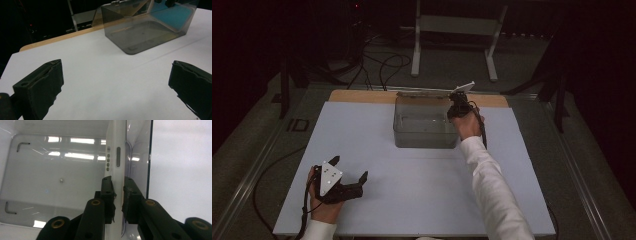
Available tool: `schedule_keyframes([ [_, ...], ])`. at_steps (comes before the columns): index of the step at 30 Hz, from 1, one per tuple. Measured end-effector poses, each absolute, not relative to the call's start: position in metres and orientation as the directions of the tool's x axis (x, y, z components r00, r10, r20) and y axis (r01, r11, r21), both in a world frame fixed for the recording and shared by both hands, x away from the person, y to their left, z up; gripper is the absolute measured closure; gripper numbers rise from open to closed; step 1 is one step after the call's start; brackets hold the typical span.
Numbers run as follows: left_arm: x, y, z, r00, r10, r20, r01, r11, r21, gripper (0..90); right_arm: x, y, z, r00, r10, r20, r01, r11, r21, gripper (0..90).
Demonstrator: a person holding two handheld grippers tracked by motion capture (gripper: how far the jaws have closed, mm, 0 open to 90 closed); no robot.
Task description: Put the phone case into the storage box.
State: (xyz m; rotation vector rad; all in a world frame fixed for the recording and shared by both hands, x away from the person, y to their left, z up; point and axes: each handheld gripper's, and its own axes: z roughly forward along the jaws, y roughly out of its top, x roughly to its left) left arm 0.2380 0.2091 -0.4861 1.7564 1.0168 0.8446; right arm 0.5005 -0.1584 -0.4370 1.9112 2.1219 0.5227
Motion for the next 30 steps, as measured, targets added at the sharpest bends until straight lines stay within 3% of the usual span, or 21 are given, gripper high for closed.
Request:
schedule_keyframes([
  [30, 0.238, 0.2089, -0.4862, 0.428, 0.897, 0.112, 0.276, -0.248, 0.928, 0.6, 0.5017, -0.1538, -0.4414, -0.096, 0.995, 0.023, 0.91, 0.078, 0.407, 81.0],
])
